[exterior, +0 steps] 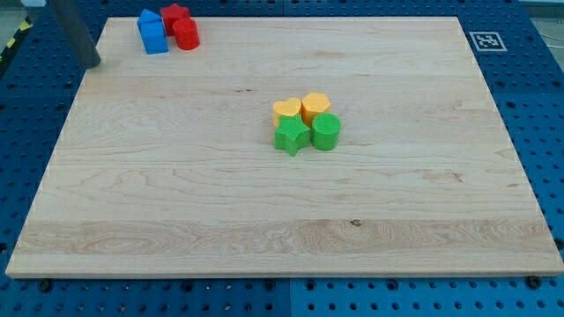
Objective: Place your arm at the top center of the board
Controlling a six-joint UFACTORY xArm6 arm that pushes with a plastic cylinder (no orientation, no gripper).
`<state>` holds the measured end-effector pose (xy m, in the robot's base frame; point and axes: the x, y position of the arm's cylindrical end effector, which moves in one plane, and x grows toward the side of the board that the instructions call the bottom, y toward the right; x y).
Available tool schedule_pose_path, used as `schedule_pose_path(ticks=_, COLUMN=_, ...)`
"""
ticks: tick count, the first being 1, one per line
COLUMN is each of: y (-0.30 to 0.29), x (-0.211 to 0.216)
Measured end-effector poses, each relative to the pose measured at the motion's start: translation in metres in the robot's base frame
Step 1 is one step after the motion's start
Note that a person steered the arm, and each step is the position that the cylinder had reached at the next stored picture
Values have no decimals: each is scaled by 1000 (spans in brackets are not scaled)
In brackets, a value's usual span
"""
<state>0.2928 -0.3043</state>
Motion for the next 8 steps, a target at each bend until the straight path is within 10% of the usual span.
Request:
schedule_pose_path(ticks=3, y=3, x=-41)
schedule_pose_path(ticks=8, y=280, x=65)
